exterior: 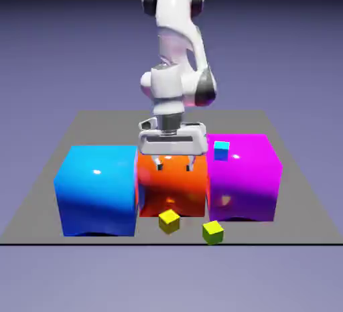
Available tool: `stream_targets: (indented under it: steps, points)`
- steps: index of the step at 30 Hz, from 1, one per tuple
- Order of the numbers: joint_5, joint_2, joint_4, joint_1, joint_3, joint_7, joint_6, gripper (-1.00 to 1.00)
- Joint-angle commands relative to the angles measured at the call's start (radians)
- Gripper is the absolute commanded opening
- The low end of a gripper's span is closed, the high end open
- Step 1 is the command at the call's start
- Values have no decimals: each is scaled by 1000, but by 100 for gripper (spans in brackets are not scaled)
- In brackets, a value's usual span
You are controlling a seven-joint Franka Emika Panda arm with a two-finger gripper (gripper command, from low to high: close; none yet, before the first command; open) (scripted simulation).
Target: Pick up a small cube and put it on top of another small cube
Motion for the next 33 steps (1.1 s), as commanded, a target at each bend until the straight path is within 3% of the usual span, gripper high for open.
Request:
stream_targets:
  steps: [1, 17, 19, 22, 23, 27, 33]
  points:
    - [17, 36, 26, -10, 10, 23, -28, 0]
    - [294, 616, 443, -175, 174, 387, -479, 0]
    - [299, 628, 452, -179, 177, 394, -488, 0]
    - [329, 731, 436, -133, 192, 361, -360, 0]
    - [329, 731, 436, -133, 192, 361, -360, -100]
    - [299, 628, 452, -178, 177, 393, -490, -100]
    - [211, 424, 412, -61, 29, 206, -709, -100]
